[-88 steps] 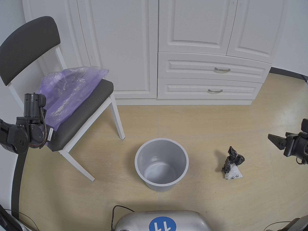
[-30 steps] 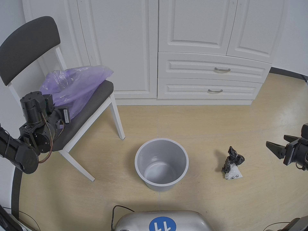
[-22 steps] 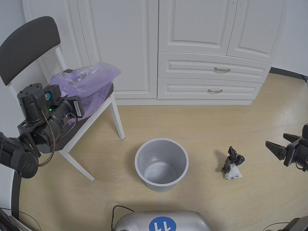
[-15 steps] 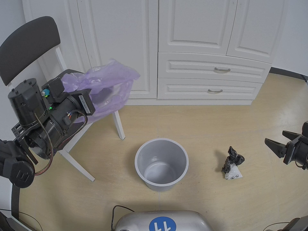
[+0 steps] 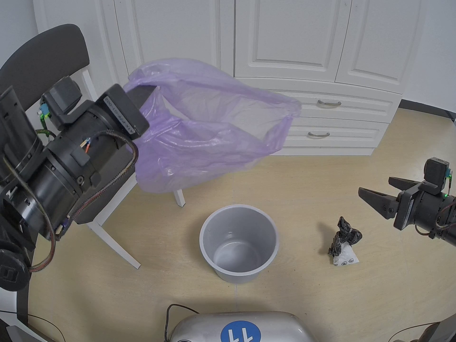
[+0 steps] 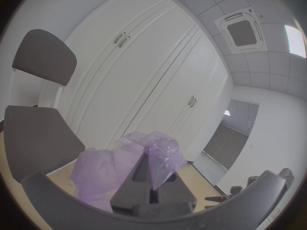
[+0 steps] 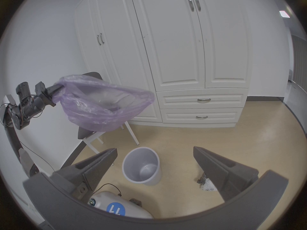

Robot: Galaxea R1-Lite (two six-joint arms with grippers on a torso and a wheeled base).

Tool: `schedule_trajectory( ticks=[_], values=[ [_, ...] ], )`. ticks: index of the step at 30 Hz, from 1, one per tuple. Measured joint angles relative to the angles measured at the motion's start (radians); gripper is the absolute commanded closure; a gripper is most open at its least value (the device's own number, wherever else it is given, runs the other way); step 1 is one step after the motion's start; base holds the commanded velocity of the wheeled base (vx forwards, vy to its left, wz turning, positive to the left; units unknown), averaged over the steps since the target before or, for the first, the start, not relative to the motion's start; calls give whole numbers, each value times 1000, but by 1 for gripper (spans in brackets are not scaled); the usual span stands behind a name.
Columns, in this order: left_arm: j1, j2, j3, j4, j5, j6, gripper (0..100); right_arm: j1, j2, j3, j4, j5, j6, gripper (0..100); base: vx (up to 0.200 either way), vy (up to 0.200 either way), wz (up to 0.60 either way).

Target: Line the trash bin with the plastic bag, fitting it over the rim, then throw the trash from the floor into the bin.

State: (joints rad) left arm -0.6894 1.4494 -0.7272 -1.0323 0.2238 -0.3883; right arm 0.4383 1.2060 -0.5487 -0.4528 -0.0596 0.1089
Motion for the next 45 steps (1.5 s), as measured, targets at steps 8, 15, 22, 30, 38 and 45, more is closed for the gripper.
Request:
schedule_trajectory(
  ticks=[8, 15, 22, 30, 38, 45],
  values=[
    [-60, -41, 1, 0, -3, 1, 100, 107, 38, -47, -7, -185, 94, 0, 0, 0, 0],
    [-92, -49, 23, -3, -16, 7, 100, 93, 82, -148, 25, -229, 174, 0, 0, 0, 0],
    [-135, -46, 24, -10, -19, 6, 100, 68, 115, -172, 132, -158, 184, 0, 0, 0, 0],
    [-171, -49, 19, -13, -17, 7, 100, 111, 253, -179, 81, -145, 248, 0, 0, 0, 0],
    [-192, -73, 39, -15, -28, 9, 100, 77, 325, -180, -21, -129, 268, 0, 0, 0, 0],
    [-206, -102, 69, -15, -61, 16, 100, 50, 288, -189, 48, -28, 284, 0, 0, 0, 0]
  ],
)
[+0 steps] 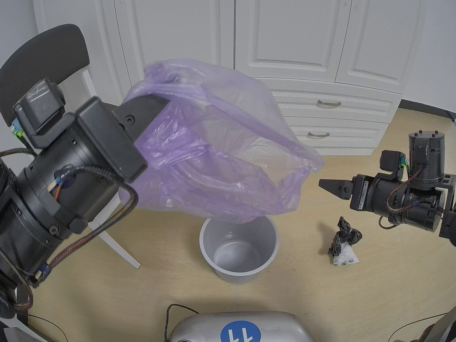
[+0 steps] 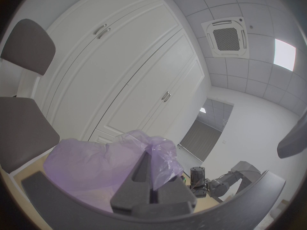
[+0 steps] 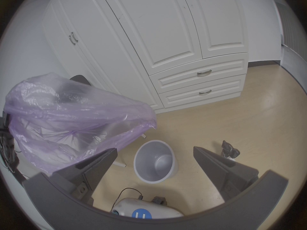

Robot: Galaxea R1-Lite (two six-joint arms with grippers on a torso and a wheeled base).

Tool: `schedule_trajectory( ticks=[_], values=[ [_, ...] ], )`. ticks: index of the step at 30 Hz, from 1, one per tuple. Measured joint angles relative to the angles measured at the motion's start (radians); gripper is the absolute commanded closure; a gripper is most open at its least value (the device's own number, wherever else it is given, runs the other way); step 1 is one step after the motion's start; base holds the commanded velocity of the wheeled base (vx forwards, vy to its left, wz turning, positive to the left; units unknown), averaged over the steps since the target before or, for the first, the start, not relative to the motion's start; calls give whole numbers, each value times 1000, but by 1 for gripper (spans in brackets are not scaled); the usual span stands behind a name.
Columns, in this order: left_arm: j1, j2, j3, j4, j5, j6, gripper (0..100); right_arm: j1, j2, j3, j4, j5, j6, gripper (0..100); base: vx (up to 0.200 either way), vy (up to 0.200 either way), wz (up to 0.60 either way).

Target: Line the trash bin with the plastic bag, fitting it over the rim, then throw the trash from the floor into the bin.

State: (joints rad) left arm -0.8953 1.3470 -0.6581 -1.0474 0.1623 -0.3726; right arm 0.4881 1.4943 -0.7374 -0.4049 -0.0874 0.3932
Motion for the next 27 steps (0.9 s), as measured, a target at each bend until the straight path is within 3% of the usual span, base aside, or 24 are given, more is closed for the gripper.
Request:
schedule_trajectory(
  ticks=[6, 13, 27],
  values=[
    [-16, -23, 22, 0, -6, 50, 100, -6, 15, -10, -7, 6, 26, 0, 0, 0, 0],
    [-32, -46, 29, 0, -8, 54, 100, -7, 66, -7, -119, 8, 40, 0, 0, 0, 0],
    [-67, -110, 27, -2, -23, 54, 100, -15, 96, 7, -133, 43, 45, 0, 0, 0, 0]
  ],
)
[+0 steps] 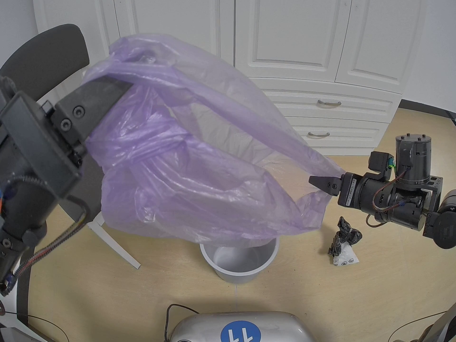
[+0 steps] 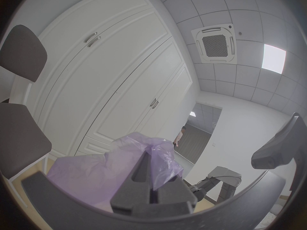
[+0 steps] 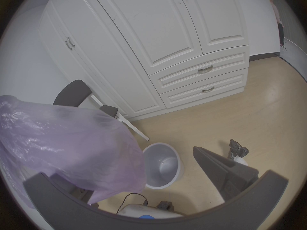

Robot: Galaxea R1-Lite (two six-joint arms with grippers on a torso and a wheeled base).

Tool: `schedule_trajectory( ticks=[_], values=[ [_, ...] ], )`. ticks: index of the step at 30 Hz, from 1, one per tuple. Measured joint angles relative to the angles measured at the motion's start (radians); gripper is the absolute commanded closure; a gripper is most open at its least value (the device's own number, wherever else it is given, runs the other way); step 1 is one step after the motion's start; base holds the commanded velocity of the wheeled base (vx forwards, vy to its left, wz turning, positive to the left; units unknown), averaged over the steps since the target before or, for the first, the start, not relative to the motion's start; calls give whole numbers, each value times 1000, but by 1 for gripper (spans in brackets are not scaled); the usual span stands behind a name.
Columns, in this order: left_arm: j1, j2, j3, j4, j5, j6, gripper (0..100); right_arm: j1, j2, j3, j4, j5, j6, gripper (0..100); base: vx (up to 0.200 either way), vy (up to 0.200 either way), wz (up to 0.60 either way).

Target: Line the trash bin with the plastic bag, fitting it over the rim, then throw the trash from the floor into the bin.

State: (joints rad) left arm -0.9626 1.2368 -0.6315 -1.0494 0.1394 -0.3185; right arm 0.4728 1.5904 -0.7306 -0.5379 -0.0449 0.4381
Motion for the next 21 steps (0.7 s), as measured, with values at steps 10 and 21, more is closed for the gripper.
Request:
schedule_trajectory(
  ticks=[10, 21],
  values=[
    [-14, -27, 5, 0, -17, -1, 100, -24, -24, 15, -1, 167, 63, 0, 0, 0, 0],
    [-30, -41, 5, 0, -18, -2, 100, -27, -79, 106, -141, 263, 51, 0, 0, 0, 0]
  ],
)
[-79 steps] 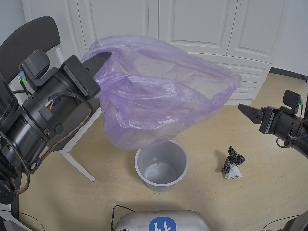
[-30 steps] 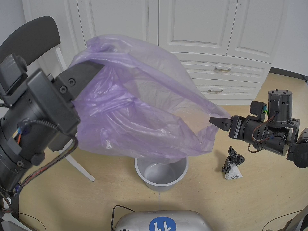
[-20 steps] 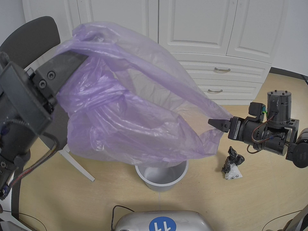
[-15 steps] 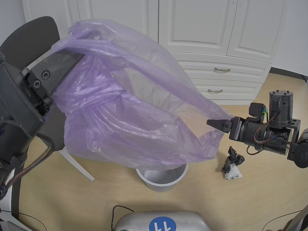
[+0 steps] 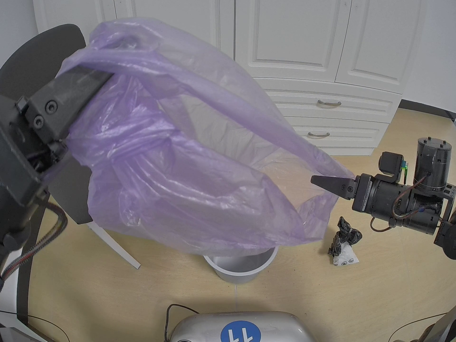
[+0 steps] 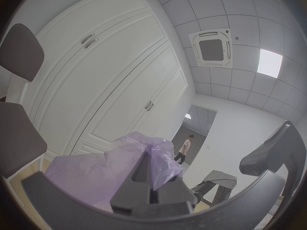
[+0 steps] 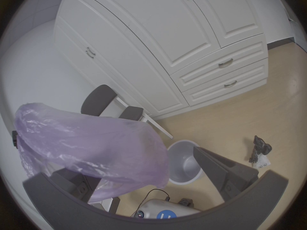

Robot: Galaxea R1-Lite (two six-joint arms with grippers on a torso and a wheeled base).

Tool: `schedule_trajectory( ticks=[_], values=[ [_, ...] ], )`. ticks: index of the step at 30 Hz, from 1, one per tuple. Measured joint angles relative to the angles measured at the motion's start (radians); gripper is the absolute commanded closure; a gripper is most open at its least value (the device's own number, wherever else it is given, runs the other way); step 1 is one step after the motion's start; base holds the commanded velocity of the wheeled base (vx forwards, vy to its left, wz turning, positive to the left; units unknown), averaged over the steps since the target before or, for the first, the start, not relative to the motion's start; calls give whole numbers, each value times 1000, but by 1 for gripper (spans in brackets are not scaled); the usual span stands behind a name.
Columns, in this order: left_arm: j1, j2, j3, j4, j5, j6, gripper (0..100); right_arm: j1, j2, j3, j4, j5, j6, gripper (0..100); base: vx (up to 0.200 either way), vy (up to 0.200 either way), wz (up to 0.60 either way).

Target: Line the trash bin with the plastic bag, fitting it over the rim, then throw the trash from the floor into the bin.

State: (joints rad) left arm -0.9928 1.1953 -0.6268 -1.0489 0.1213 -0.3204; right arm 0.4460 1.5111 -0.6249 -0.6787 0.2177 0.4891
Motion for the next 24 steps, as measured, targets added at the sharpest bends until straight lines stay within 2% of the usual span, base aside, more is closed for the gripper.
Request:
schedule_trajectory(
  ticks=[4, 12, 17, 24],
  values=[
    [-8, -12, 0, 0, -2, 0, 100, -3, -3, 36, -59, 30, -1, 0, 0, 0, 0],
    [-25, -42, 6, 1, -23, 0, 100, -15, -5, 64, -94, 38, -6, 0, 0, 0, 0],
    [-26, -49, 10, 1, -24, 1, 100, -17, -4, 103, -204, 69, -6, 0, 0, 0, 0],
    [-26, -52, 11, 1, -25, 1, 100, -17, 21, 177, -417, 153, 2, 0, 0, 0, 0]
  ],
)
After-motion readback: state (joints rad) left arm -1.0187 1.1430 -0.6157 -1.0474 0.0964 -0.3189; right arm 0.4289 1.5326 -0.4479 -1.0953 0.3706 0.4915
